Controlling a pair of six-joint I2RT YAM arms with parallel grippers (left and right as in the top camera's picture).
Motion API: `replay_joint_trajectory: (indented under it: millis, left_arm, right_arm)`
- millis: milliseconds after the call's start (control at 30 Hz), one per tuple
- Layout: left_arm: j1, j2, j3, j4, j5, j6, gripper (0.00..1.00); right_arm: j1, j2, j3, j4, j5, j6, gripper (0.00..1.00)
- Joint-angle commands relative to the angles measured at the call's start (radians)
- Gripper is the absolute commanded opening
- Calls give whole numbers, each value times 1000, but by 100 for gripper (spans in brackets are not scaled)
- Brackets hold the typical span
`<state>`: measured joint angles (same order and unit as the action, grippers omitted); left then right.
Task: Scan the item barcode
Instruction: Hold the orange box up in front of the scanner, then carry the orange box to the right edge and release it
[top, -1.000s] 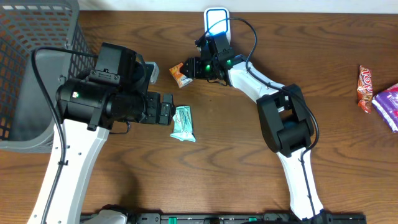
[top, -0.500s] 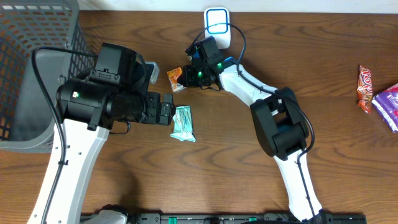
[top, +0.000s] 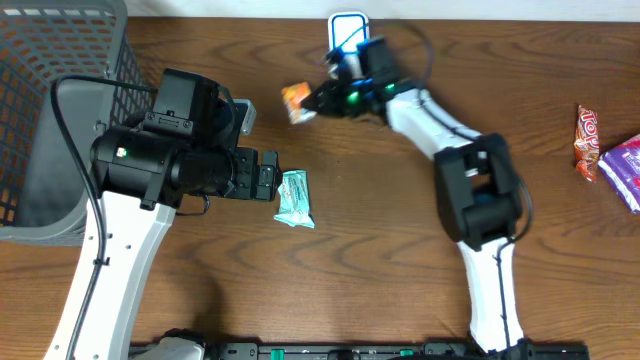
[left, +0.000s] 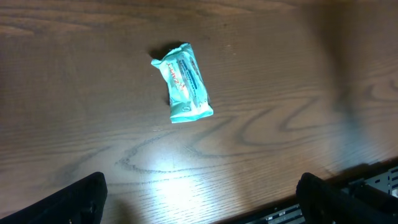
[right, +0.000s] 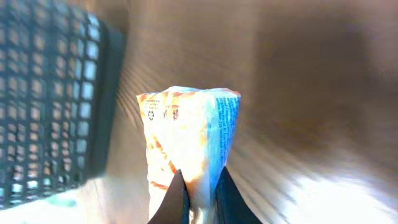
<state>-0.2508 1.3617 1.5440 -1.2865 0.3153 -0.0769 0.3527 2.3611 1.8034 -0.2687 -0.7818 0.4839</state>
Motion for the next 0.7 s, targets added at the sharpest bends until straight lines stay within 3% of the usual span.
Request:
replay_joint_trajectory:
  millis: [0, 200, 400, 533, 667]
  left_arm:
    - [-1, 4, -4, -5, -3, 13, 98]
    - [-1, 4, -4, -4, -3, 13, 98]
    - [-1, 4, -4, -5, -3, 13, 98]
    - [-1, 4, -4, -5, -3, 13, 98]
    - [-1, 4, -4, -5, -3, 13, 98]
  right_arm:
    - [-32, -137, 2, -24, 61, -45, 1]
    - [-21, -284, 2, -136, 662, -198, 1]
    - [68, -284, 1, -102, 1270, -357, 1]
    - [100, -217, 1, -17, 1334, -451, 1]
    - [116, -143, 1, 64, 1334, -455, 1]
